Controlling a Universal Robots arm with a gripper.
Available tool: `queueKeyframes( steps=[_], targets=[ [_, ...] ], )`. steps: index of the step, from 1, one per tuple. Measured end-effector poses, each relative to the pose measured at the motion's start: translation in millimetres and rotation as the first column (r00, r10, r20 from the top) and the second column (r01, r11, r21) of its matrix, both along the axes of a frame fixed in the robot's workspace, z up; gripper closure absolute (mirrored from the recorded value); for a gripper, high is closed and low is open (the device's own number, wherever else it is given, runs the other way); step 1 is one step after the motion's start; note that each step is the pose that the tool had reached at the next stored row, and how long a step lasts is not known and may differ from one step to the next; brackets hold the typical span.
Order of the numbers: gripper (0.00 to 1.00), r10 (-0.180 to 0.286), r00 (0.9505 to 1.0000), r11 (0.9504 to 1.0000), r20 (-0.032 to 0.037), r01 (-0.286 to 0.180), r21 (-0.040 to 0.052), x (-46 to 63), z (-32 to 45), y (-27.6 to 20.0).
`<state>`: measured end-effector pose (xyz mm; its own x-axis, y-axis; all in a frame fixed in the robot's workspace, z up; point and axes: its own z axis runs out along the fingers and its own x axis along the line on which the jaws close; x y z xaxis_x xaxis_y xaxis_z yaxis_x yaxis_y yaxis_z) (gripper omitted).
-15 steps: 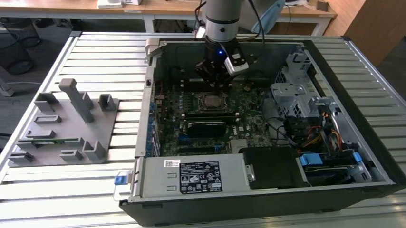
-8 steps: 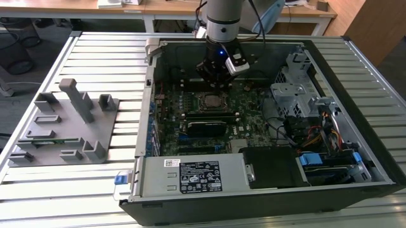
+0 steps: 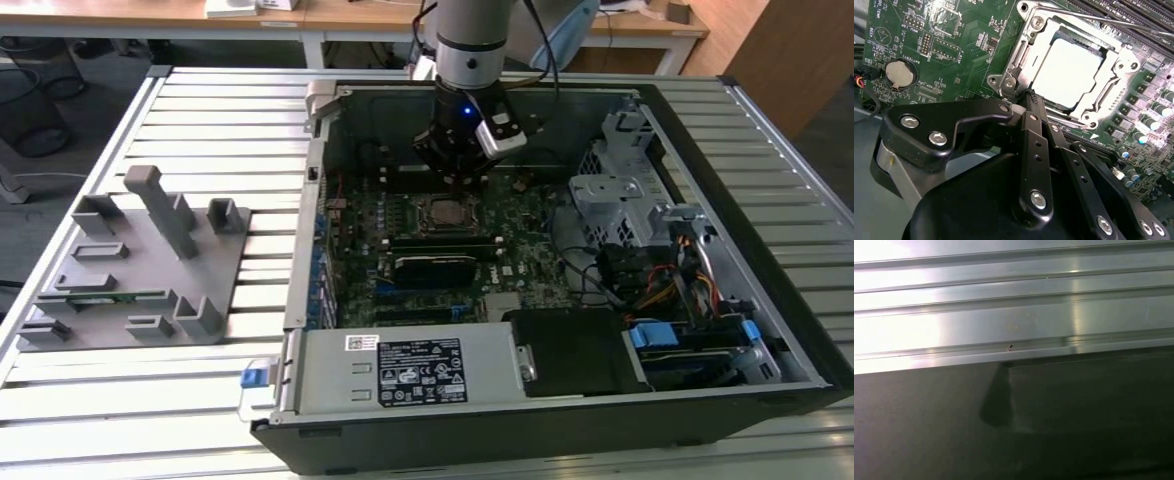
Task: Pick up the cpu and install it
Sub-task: 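Install the first cpu locking lever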
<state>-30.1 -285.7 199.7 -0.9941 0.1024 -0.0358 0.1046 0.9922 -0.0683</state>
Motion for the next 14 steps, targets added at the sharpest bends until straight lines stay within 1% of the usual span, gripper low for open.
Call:
queueKeyframes(
  steps=[14],
  targets=[
    [0.89, 0.002, 1.0000, 1.0000, -0.0006, -0.002, -0.0006, -0.1, -3.6, -0.1]
  ],
)
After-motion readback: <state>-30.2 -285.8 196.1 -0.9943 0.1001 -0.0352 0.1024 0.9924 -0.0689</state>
